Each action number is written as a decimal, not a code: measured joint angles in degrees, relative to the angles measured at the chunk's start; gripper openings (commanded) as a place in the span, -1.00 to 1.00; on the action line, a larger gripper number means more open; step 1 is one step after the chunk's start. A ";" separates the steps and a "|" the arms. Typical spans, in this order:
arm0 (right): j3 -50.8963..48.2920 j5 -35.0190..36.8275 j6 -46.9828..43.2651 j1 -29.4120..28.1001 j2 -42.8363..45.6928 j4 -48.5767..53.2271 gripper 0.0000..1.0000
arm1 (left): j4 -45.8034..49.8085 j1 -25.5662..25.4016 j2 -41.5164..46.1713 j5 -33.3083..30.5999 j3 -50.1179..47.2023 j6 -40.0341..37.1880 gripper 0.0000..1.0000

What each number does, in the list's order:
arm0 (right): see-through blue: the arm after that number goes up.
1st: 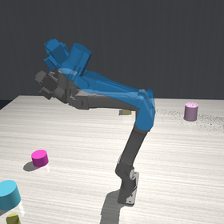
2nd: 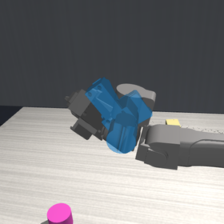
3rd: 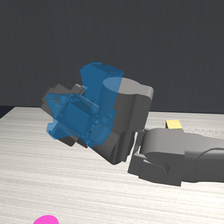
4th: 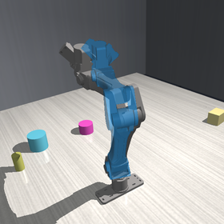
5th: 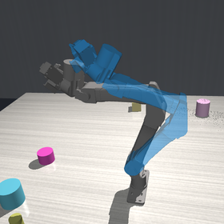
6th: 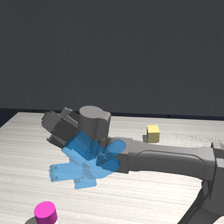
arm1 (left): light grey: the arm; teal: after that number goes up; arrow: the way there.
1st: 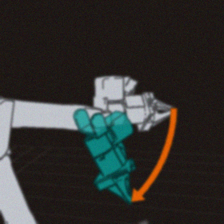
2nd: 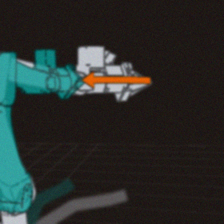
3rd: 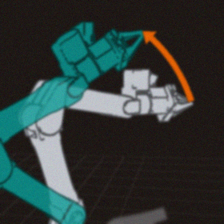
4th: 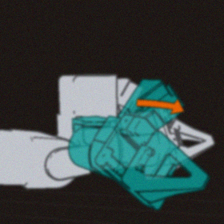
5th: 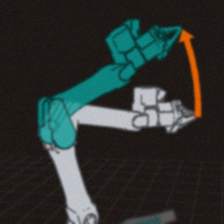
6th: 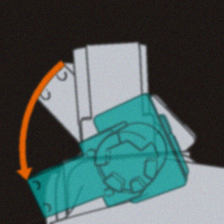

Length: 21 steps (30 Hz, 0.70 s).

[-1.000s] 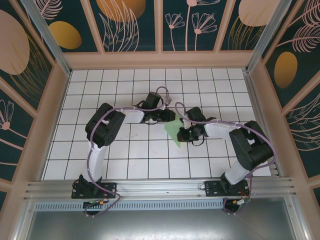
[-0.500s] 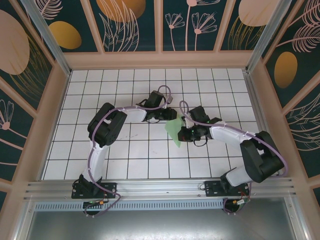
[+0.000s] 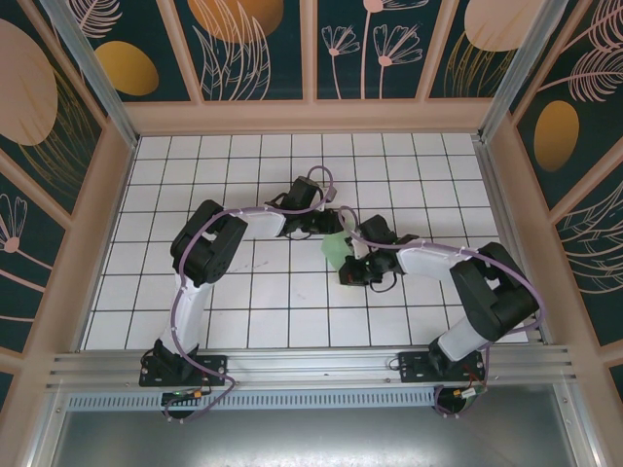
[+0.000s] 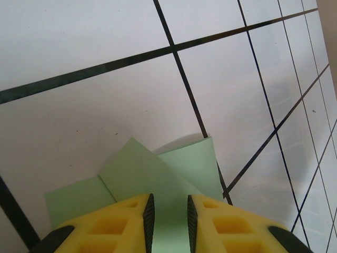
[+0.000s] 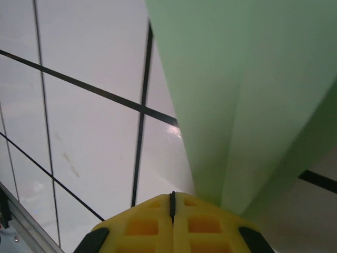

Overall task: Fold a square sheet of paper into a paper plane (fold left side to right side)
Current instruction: Fourth fold the wing at the center of the table.

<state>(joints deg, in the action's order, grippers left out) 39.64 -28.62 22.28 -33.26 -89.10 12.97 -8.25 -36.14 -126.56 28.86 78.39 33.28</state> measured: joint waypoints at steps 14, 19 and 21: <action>-4.37 -5.20 0.63 3.74 -0.28 -4.94 -1.00 | 0.57 -0.22 0.00 -0.90 0.33 -0.02 -0.44; -6.51 -8.79 1.05 5.64 -0.70 -8.39 -1.00 | 0.61 -0.22 0.00 -0.92 0.33 -0.07 -0.44; -7.76 -10.16 1.49 6.51 -0.70 -10.43 -1.00 | 0.59 -0.22 0.02 -0.92 0.33 -0.09 -0.43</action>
<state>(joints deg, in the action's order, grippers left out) 31.88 -38.79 23.77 -26.74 -89.80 2.55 -7.66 -36.36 -126.54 27.94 78.72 33.19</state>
